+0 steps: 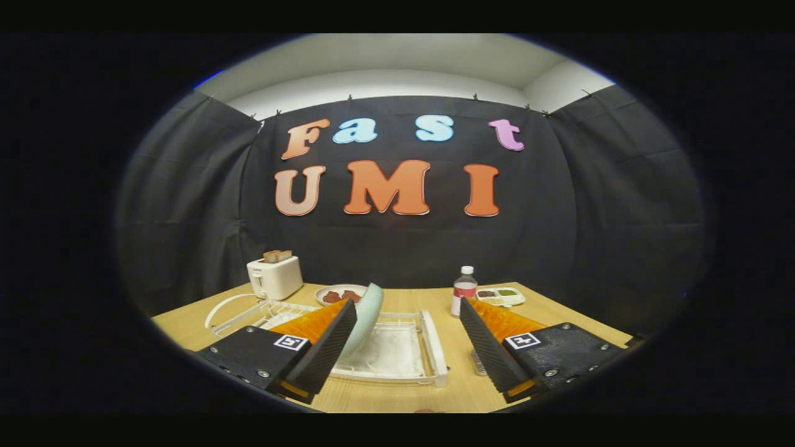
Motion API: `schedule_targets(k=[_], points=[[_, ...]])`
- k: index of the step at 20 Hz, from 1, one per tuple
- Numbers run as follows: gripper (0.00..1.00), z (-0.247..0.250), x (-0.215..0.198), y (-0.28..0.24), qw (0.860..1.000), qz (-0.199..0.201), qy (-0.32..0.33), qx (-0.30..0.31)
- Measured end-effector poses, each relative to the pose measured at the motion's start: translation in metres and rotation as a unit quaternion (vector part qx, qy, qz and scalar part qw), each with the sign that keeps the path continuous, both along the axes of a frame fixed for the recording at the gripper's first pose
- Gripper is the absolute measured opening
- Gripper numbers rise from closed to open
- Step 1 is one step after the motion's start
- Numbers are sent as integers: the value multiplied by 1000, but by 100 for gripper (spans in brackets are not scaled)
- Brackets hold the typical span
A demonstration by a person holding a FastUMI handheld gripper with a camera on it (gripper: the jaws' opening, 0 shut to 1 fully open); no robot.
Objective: Take the plate from the dish rack, then take the spoon from the basket and place it into the plate.
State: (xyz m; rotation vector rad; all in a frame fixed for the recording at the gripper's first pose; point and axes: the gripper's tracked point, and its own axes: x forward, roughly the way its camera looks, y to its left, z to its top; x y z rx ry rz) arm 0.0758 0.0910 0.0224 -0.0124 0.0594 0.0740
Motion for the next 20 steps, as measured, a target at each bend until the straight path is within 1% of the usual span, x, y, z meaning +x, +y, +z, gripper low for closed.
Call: schedule_targets(k=[3,8,12,14,16,17,18,19,20], points=[[99,-7,19,24,1000,15,24,8],[99,-37,55,35,998,-11,69,7],[100,-68,76,37,994,-28,110,3],[100,-82,82,37,991,-37,130,12],[95,-92,87,39,988,-44,149,26],[85,-97,88,41,986,-45,159,35],[80,-100,90,44,984,-44,166,41],[69,-102,92,45,983,-49,170,43],[61,-103,93,46,983,-51,171,40]])
